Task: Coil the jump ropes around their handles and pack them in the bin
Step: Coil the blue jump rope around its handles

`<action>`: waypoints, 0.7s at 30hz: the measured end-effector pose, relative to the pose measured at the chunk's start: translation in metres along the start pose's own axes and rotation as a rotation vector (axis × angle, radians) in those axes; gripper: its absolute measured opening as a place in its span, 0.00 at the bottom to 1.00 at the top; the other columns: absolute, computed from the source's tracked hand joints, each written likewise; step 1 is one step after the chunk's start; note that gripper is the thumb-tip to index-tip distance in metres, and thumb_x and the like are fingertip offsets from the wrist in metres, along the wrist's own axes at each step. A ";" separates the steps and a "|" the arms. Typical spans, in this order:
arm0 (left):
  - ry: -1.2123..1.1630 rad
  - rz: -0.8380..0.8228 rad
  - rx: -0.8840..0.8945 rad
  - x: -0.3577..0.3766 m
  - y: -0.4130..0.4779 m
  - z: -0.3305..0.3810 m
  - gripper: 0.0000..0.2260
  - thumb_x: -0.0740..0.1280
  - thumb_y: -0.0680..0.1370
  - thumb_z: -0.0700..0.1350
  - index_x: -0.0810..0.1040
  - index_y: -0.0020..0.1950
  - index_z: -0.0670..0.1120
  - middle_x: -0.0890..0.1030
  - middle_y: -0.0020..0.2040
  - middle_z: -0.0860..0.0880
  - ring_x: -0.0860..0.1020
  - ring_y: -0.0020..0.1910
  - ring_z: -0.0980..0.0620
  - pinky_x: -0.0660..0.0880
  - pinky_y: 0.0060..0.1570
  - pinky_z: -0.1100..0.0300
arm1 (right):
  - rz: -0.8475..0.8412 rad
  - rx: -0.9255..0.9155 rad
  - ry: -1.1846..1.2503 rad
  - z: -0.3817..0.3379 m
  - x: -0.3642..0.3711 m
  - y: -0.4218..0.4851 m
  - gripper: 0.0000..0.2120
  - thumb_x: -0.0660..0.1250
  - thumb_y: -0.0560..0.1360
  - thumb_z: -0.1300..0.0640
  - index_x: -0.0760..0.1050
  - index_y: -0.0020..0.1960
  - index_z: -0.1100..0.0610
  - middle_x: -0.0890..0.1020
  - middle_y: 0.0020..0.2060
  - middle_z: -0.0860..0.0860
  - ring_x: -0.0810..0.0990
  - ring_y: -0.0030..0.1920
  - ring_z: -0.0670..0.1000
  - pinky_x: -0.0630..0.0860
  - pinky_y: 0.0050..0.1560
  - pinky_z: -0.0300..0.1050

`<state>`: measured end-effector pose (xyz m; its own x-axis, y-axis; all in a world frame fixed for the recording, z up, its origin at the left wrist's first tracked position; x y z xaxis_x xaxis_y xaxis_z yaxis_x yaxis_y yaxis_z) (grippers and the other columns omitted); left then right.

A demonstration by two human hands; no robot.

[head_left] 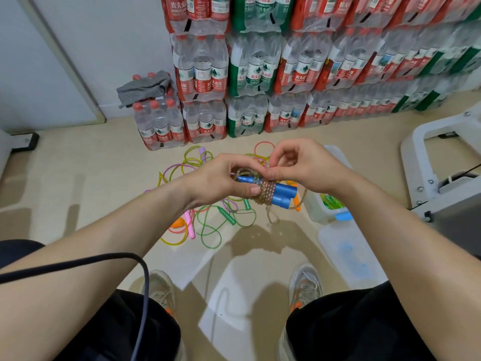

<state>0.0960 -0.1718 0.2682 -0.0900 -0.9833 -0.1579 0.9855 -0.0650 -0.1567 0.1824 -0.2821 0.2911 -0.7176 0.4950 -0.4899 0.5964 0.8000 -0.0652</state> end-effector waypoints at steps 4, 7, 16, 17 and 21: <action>-0.177 -0.056 -0.026 0.005 -0.003 0.003 0.14 0.71 0.73 0.28 0.80 0.53 0.44 0.83 0.43 0.48 0.81 0.41 0.53 0.81 0.44 0.61 | -0.076 0.149 0.401 0.021 0.014 -0.004 0.08 0.70 0.72 0.55 0.75 0.42 0.59 0.81 0.30 0.47 0.76 0.31 0.44 0.72 0.35 0.38; -0.370 -0.059 -0.034 0.004 -0.003 0.002 0.18 0.72 0.69 0.30 0.75 0.55 0.43 0.81 0.45 0.43 0.82 0.40 0.51 0.81 0.41 0.59 | -0.133 0.216 0.647 0.029 0.030 -0.006 0.10 0.67 0.73 0.51 0.80 0.45 0.58 0.83 0.38 0.52 0.80 0.36 0.48 0.76 0.39 0.43; -0.613 0.097 -0.069 -0.008 -0.002 -0.006 0.12 0.71 0.73 0.33 0.76 0.54 0.43 0.81 0.49 0.44 0.83 0.46 0.48 0.83 0.48 0.56 | -0.012 0.447 0.621 0.046 0.059 -0.010 0.14 0.56 0.83 0.59 0.70 0.39 0.53 0.65 0.25 0.48 0.62 0.25 0.47 0.64 0.34 0.44; -0.622 0.144 -0.078 -0.011 -0.002 -0.008 0.12 0.70 0.73 0.33 0.76 0.55 0.42 0.81 0.48 0.45 0.83 0.45 0.49 0.82 0.45 0.58 | -0.004 0.468 0.603 0.048 0.062 -0.012 0.16 0.56 0.83 0.57 0.69 0.37 0.53 0.64 0.25 0.48 0.62 0.25 0.47 0.65 0.34 0.44; -0.616 0.325 -0.097 -0.022 -0.001 -0.017 0.07 0.66 0.79 0.33 0.74 0.55 0.41 0.80 0.47 0.45 0.82 0.42 0.51 0.82 0.42 0.59 | 0.013 0.478 0.516 0.048 0.066 -0.013 0.16 0.56 0.84 0.55 0.71 0.38 0.54 0.63 0.27 0.47 0.60 0.25 0.46 0.65 0.31 0.41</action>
<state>0.0943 -0.1468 0.2550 0.3328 -0.8694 0.3651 0.9288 0.2353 -0.2863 0.1442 -0.2757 0.2178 -0.7176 0.6960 -0.0258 0.6140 0.6148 -0.4950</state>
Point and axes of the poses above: each hand's wrist, its own y-axis towards the middle knuckle, its own x-axis out of the palm, z = x × y, the point moved 8 cm from there along y, towards the middle knuckle
